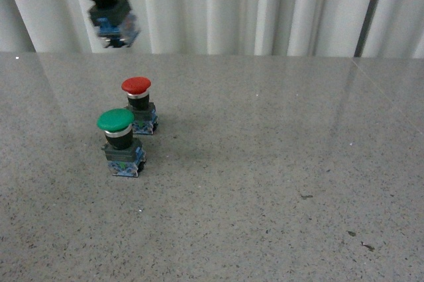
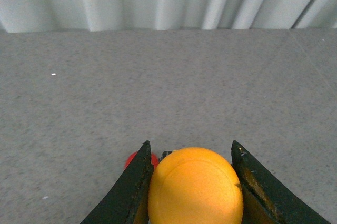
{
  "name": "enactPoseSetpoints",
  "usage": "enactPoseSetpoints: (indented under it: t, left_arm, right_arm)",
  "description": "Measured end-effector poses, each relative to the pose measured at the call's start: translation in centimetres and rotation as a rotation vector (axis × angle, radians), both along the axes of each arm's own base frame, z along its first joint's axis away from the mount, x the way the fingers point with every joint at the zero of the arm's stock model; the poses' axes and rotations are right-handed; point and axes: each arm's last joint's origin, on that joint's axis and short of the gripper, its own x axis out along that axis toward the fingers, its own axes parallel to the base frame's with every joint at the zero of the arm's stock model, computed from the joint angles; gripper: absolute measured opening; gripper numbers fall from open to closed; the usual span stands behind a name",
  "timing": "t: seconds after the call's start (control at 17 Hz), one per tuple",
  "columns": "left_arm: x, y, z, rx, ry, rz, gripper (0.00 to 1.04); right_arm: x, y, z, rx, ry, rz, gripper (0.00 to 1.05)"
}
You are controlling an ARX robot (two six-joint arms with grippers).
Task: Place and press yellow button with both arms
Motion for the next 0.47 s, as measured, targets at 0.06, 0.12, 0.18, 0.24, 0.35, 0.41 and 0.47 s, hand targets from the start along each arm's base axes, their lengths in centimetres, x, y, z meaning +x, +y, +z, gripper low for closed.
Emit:
enactPoseSetpoints:
  t: [0.06,0.12,0.18,0.24,0.35,0.41,0.47]
  left_arm:
    - [0.8,-2.5,-0.4,-0.021,0.01,-0.02,0.38]
    - [1.2,-3.9,-1.0,-0.032,0.029,-0.027,0.38]
    - [1.6,-5.5,-1.9,-0.048,0.059,-0.033,0.38]
    - [1.8,-7.0,-2.8,-0.063,0.085,-0.031,0.38]
    - [1.9,-9.4,-4.1,-0.091,0.122,-0.02,0.38]
    - [1.8,-10.3,-4.4,-0.107,0.134,-0.017,0.38]
    - [1.9,-11.1,-4.7,-0.13,0.153,-0.015,0.38]
  right_arm:
    - [0.0,0.0,0.0,0.0,0.0,0.0,0.98]
    - [0.0,0.0,0.0,0.0,0.0,0.0,0.98]
    - [0.0,0.0,0.0,0.0,0.0,0.0,0.98]
    - [0.0,0.0,0.0,0.0,0.0,0.0,0.98]
    - [0.0,0.0,0.0,0.0,0.0,0.0,0.98]
    - [0.0,0.0,0.0,0.0,0.0,0.0,0.98]
    - [0.0,0.0,0.0,0.0,0.0,0.0,0.98]
